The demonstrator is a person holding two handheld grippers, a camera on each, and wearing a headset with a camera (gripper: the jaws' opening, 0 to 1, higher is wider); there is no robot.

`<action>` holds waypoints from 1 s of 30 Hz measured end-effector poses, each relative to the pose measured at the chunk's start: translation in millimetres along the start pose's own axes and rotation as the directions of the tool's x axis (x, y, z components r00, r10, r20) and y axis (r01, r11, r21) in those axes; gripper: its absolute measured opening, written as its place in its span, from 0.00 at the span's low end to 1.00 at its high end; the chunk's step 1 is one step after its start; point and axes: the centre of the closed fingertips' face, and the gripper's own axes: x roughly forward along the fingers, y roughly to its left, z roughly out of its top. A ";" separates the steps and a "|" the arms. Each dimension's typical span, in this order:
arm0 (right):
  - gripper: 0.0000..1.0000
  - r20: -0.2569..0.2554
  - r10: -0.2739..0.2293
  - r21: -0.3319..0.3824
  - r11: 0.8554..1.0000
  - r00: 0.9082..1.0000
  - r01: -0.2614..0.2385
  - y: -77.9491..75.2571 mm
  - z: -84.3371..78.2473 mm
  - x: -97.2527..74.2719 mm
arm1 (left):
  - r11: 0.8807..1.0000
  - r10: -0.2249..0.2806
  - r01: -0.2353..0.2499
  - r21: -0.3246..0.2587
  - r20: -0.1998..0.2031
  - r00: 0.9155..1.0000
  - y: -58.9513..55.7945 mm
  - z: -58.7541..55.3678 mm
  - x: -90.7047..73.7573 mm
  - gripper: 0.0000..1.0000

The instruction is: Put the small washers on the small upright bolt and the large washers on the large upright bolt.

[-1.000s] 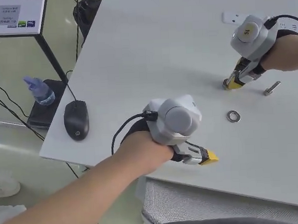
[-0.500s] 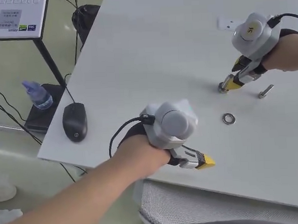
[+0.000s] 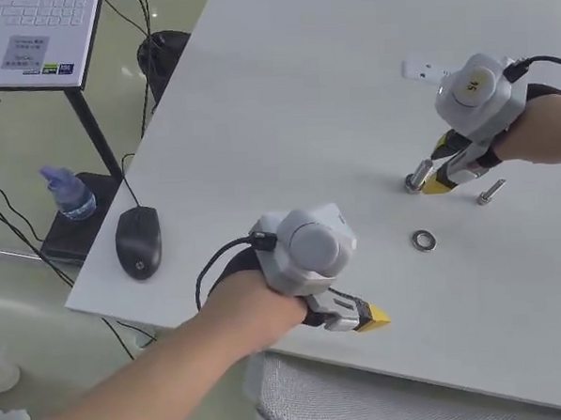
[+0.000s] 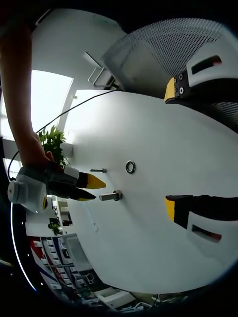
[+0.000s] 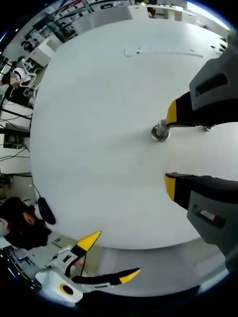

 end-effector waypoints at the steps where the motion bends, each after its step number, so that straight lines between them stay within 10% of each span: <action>1: 0.39 0.001 0.000 0.000 1.000 1.000 0.000 1.4 -0.6 -0.4 | 1.000 0.000 0.000 0.005 -0.003 1.000 -0.1 0.4 -0.7 0.75; 30: 0.46 0.017 0.034 0.038 0.999 0.999 -0.035 73.3 -24.9 8.1 | 0.999 0.006 -0.007 0.034 0.031 0.999 -10.7 10.3 2.5 0.99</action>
